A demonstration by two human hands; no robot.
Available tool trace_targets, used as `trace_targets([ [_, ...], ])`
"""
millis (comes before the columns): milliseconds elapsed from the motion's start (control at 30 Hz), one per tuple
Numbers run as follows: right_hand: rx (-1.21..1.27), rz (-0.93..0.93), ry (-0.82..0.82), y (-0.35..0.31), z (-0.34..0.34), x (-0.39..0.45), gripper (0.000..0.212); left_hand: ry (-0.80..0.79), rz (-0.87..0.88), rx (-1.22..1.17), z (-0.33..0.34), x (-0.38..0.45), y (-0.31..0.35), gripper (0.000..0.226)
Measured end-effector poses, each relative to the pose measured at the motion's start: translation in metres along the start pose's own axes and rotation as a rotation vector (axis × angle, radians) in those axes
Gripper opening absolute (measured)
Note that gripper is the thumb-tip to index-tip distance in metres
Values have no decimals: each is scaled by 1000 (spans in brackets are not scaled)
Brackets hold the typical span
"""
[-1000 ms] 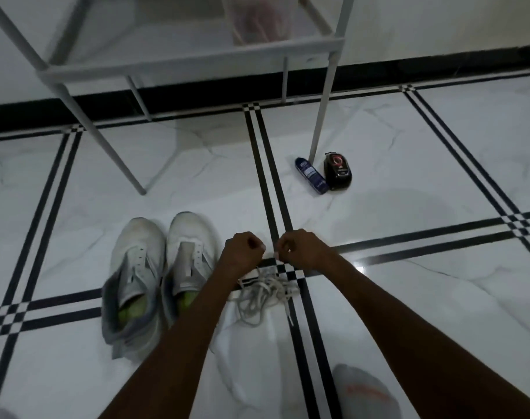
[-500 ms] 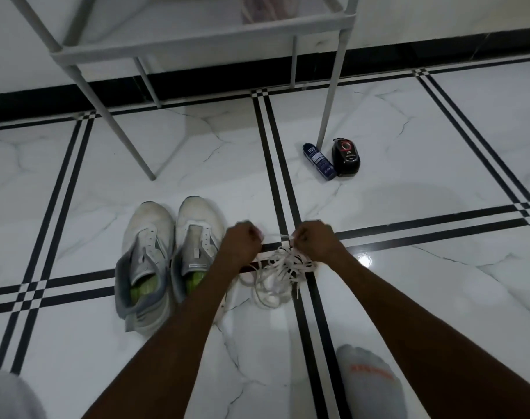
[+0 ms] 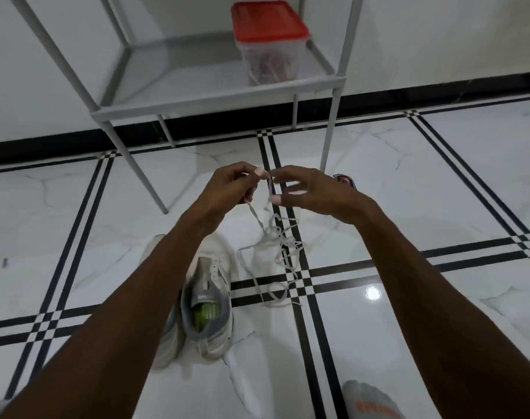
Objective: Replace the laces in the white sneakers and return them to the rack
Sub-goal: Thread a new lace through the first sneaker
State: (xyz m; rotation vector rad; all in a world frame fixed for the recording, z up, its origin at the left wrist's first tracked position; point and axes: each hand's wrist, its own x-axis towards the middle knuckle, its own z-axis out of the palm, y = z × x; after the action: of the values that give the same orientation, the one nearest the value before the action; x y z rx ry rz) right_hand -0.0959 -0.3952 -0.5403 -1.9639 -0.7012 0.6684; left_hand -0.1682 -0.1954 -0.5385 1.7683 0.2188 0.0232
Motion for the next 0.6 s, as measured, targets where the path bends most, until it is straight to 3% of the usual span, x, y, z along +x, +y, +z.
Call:
trace_targets([
  [100, 98, -58, 50, -7, 6, 9, 19, 12, 22, 37, -6, 2, 8, 26],
  [233, 186, -59, 193, 7, -1, 10, 21, -16, 14, 83, -26, 0, 5, 33],
  [333, 273, -62, -5, 2, 18, 11, 36, -86, 48, 84, -27, 0, 4, 34],
  [400, 227, -49, -46, 1, 33, 13, 27, -96, 63, 106, -25, 1, 6, 34],
  [533, 226, -42, 169, 7, 26, 14, 16, -105, 38, 155, -34, 4, 6, 33],
  [600, 327, -58, 151, 8, 22, 13, 21, -136, 29, 162, -38, 5, 4, 34],
])
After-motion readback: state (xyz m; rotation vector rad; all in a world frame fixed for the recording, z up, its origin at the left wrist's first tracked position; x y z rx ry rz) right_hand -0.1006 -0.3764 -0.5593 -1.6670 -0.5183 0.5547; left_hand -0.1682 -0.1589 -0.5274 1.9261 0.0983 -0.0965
